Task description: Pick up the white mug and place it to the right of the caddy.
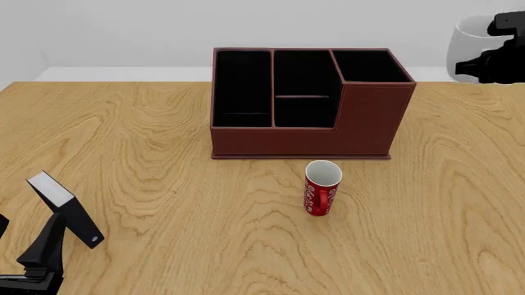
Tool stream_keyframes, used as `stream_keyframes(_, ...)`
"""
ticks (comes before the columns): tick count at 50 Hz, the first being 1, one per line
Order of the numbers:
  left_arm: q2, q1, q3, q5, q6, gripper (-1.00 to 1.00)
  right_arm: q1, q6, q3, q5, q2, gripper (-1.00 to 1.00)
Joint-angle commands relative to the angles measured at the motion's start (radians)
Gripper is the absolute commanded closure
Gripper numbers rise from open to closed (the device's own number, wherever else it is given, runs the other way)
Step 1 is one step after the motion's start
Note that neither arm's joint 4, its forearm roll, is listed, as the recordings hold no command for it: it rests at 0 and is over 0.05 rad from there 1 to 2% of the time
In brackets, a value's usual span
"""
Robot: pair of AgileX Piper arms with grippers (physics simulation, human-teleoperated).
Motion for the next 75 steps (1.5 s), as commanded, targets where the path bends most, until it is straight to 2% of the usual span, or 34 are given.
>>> stream_keyframes(1,0.000,0.000,0.000,0.000,0.000,-1.00,-0.003,0.003,0.000,0.004,0.046,1.00)
stream_keyframes(47,0.000,0.000,0.000,0.000,0.000,-1.00,0.016,0.013,0.039,-0.036,0.163,1.00)
stream_keyframes(57,0.000,0.000,0.000,0.000,0.000,-1.00,0.027,0.026,0.052,-0.068,0.166,1.00)
stream_keyframes(75,0.000,0.000,0.000,0.000,0.000,-1.00,0.049,0.057,0.142,-0.192,0.176,1.00)
